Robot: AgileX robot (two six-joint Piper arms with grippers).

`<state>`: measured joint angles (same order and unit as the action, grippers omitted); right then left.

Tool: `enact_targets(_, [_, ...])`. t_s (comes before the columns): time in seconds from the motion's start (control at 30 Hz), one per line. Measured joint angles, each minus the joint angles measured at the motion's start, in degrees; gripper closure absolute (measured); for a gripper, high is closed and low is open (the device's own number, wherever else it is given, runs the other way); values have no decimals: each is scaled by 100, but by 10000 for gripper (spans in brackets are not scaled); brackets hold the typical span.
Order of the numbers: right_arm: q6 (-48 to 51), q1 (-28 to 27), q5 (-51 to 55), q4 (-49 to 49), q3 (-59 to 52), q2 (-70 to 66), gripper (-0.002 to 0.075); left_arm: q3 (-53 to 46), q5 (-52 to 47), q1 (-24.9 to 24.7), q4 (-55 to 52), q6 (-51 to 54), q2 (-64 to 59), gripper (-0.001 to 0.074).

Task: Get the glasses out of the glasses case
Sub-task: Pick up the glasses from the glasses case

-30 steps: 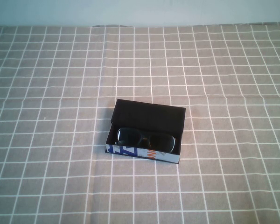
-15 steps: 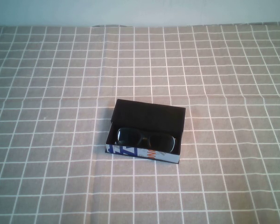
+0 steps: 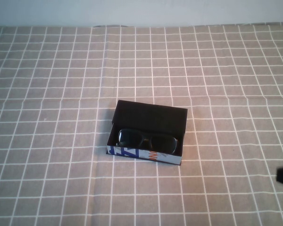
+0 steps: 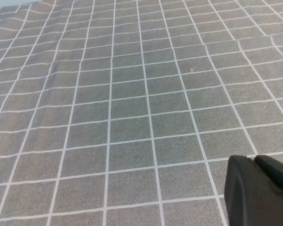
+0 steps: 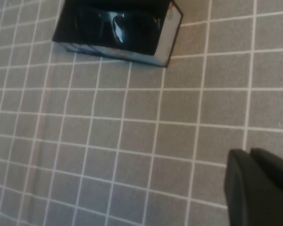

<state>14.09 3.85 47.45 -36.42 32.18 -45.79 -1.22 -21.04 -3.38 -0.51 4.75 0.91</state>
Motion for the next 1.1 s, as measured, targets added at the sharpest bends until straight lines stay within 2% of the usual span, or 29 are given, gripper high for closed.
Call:
enact_targets(0.17, [655, 220, 536, 237, 1332, -1663, 744, 0, 0, 0, 0, 0, 0, 739])
enact_targets(0.47, [1214, 2244, 843, 1730, 3765, -4184, 744, 0, 0, 0, 0, 0, 0, 739])
enact_targets(0.63, [1970, 2947, 1050, 2072, 4986, -5368, 727, 0, 0, 0, 0, 0, 0, 739])
enact_targets(0.7, [2271, 3068, 1099, 2087, 5383, -5729, 685, 0, 0, 0, 0, 0, 0, 739])
enact_targets(0.87, [2778, 3120, 1151, 2189, 6139, -6464, 489, 0, 0, 0, 0, 0, 0, 739])
enact_targets(0.93, [2979, 3120, 1151, 2211, 6295, -6662, 435, 0, 0, 0, 0, 0, 0, 739])
enact_targets(1.1, [3356, 3130, 1050, 2253, 6429, -7019, 394, 0, 0, 0, 0, 0, 0, 739])
